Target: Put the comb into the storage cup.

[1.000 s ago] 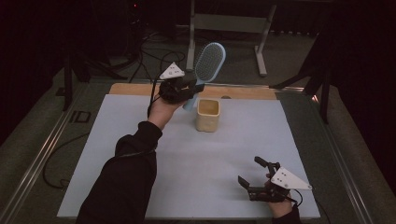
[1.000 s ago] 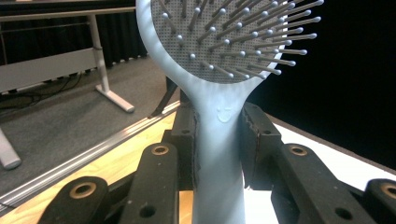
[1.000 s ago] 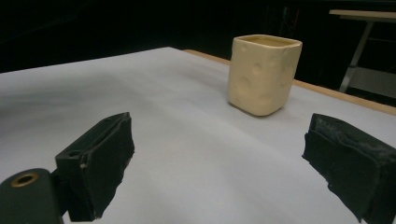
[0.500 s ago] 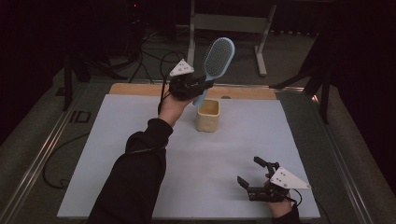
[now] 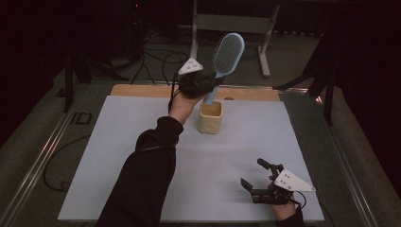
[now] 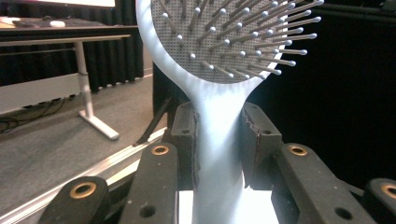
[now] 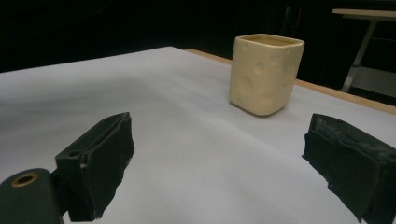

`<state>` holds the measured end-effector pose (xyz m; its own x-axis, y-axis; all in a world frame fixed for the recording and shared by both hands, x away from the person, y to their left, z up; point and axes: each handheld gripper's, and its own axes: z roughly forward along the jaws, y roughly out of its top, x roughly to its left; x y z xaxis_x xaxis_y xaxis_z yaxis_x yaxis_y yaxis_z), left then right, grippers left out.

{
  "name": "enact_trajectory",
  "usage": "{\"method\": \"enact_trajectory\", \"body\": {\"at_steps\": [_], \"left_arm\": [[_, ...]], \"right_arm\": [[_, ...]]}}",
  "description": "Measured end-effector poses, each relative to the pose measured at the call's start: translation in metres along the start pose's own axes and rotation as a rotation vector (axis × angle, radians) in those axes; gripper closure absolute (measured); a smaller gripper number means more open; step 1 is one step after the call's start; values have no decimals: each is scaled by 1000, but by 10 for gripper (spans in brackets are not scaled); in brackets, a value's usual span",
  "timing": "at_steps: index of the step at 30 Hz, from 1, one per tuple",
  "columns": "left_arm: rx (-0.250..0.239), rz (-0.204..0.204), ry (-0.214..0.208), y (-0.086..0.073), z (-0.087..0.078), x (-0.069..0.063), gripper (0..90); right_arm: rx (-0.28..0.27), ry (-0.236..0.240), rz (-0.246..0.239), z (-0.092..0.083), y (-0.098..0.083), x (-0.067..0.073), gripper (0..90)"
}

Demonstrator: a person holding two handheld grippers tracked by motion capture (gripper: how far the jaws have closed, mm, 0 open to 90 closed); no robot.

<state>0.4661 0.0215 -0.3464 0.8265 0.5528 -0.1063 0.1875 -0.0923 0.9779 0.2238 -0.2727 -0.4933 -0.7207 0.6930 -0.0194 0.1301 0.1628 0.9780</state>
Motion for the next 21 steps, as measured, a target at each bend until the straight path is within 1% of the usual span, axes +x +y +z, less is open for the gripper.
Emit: {"method": "enact_trajectory", "body": {"at_steps": [4,6,7,9,10,11,12,14,15,16,17,18,21], "left_arm": [[-17,6,-8,-1,4,0,705],[-26,11,-6,-3,7,1,704],[-29,5,-12,-5,8,2,705],[-35,0,-9,-8,11,4,705],[-39,-12,-12,-10,12,5,705],[-44,-15,-9,-12,13,6,705],[-44,-4,2,-14,14,7,704],[-53,-3,-3,-16,15,8,704],[-59,-5,1,-20,17,10,704],[-64,-7,-3,-22,18,11,704],[-66,-21,-8,-24,19,13,704],[-67,-30,-2,-26,20,14,704],[-69,-36,12,-33,23,17,704]], "right_arm": [[-2,2,4,0,0,0,80],[1,5,5,1,-1,0,80],[1,6,8,2,-1,1,80],[1,7,3,2,-1,0,80],[0,9,4,2,-1,0,80],[1,10,5,2,-1,0,80],[0,10,6,2,-1,0,80],[0,11,7,2,-1,0,80],[1,9,9,2,-1,0,80],[-3,10,6,3,-1,-1,80],[-4,13,9,3,-1,0,80],[-4,14,10,3,-1,-1,80],[-1,16,13,3,-1,-1,80]]}}
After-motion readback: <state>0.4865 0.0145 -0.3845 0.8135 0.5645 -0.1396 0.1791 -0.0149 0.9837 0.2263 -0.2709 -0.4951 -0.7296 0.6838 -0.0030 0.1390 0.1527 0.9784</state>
